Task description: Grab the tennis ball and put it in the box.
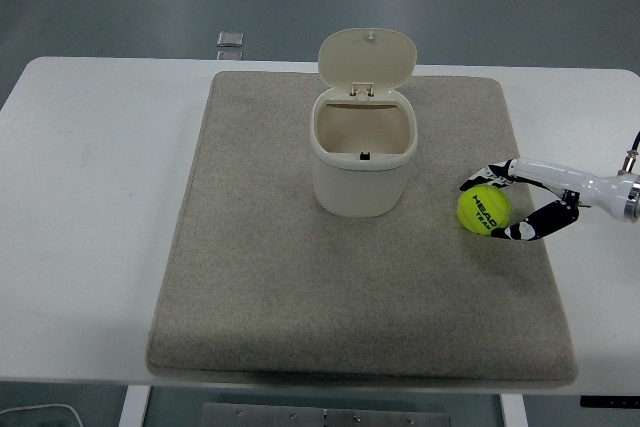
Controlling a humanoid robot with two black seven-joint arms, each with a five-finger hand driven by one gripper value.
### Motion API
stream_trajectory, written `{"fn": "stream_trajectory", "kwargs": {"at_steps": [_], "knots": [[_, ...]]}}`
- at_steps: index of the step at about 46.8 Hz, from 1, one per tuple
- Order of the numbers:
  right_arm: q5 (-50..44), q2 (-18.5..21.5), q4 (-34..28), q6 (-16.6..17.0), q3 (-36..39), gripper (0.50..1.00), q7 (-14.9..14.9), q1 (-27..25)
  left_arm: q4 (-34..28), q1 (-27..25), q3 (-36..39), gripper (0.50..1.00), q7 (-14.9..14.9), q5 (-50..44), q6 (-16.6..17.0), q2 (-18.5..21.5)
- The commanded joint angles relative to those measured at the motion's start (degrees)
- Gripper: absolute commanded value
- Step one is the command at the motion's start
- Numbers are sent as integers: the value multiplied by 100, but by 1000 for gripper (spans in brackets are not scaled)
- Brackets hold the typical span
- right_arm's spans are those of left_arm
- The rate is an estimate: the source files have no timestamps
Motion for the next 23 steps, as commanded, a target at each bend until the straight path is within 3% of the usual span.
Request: {"fn": "stream_trajectory", "kwargs": {"at_steps": [1, 4, 23], "knots": [[13, -9, 0, 26, 11, 560, 47, 22, 0, 0, -1, 992, 0, 0, 0, 0], [13, -9, 0, 53, 11, 500, 144, 31, 0, 0, -1, 992, 0, 0, 0, 0], [469, -237, 176, 193, 126, 500, 284, 452, 0, 0, -1, 992, 0, 0, 0, 0]]}}
